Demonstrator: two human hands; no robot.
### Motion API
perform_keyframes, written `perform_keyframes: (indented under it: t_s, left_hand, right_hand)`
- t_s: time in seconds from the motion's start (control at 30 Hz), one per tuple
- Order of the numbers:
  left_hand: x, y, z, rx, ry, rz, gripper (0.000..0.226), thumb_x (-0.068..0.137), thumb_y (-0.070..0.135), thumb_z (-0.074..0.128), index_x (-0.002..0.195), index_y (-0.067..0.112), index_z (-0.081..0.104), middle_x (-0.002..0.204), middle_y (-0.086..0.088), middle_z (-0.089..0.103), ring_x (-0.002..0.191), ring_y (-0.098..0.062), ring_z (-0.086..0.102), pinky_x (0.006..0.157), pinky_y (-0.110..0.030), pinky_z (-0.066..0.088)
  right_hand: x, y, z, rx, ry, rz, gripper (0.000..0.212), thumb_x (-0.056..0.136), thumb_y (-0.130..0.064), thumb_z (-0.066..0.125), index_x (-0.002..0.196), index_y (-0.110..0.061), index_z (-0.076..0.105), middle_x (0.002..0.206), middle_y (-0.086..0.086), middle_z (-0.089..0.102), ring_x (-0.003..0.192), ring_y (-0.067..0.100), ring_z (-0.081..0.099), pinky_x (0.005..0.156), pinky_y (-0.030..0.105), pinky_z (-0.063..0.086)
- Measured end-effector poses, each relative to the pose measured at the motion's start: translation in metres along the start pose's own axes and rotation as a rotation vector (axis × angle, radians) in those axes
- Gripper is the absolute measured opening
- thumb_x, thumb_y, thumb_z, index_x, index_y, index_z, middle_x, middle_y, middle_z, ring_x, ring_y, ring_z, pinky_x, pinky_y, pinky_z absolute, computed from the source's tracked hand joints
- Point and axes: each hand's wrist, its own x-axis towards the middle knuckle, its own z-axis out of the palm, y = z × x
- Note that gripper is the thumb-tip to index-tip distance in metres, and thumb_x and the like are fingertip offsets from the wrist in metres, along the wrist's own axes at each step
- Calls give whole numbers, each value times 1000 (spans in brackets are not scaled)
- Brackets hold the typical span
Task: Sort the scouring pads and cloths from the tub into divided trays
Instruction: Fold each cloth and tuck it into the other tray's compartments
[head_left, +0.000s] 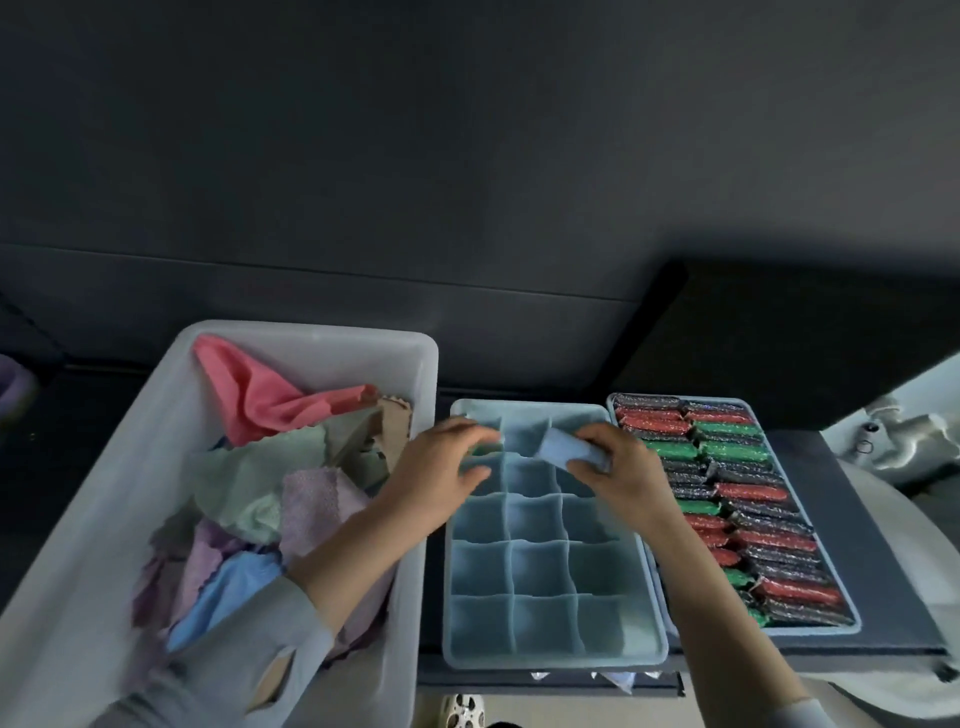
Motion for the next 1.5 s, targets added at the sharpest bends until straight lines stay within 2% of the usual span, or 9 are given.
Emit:
perform_keyframes:
  t_s: [0.17,0.3,0.53,0.7,1.0,1.13,1.23,1.37,1.5]
  left_hand:
    - [40,-6,29,351,-158,26,49,88,5,64,135,15,53,136,-1,49,123,-21,52,106,-30,39]
    - [53,-9,43,460,-268,-29,45,86,-4,59,128,12,53,130,-6,48,119,-25,53,97,-32,45]
    - [55,-10,53,517,-298,-120,55,85,-10,55,136,8,47,136,-10,44,126,-26,47,103,-32,39]
    - [55,-17,54,477,-278,-106,54,87,-7,54,137,10,47,136,-7,46,126,-23,48,102,-32,44]
    - [56,-40,38,460,-280,-9,50,87,-6,52,133,15,53,132,-2,54,118,-20,56,96,-28,47]
    - [60,-45,38,481,-308,1,48,84,-4,60,128,15,56,128,-2,57,113,-19,58,91,-28,48]
    - [63,-47,40,498,-351,-30,51,80,-6,64,127,13,55,125,-4,57,112,-22,59,91,-32,50]
    - [58,-34,26,455,-282,9,45,83,-6,59,124,11,58,126,-6,58,115,-25,57,94,-35,48]
    - [31,-30,-21,316,55,125,45,72,-7,67,113,12,69,112,-6,66,103,-27,62,89,-35,51]
  right_hand:
    - [45,0,21,-187,67,-151,27,77,-12,75,102,-19,70,91,5,70,89,28,63,66,28,42]
    - [65,-2,41,-284,-72,-178,35,82,-16,73,116,-22,67,109,6,68,108,26,59,87,32,46]
    - [72,1,64,-276,-109,-252,35,83,-21,73,117,-21,66,115,7,66,107,28,62,84,33,49]
    - [74,-1,57,-457,-204,-295,37,93,-37,59,128,-26,56,118,7,67,109,31,62,86,37,48]
    - [66,-8,79,-337,-147,-198,27,94,-31,60,121,-26,63,105,6,73,97,29,68,78,35,52]
    - [66,-15,84,-461,-58,-245,23,72,-18,80,94,-18,74,79,7,74,77,30,69,67,32,52]
    - [66,-24,88,-517,-52,-241,19,82,-17,69,102,-16,72,91,8,74,87,29,69,78,33,51]
    - [63,-36,79,-546,-69,-209,26,95,-17,53,118,-21,65,112,7,71,105,27,64,84,34,48]
    - [45,-47,67,-330,146,-198,34,83,-3,64,113,-17,71,98,13,74,91,34,68,70,38,52]
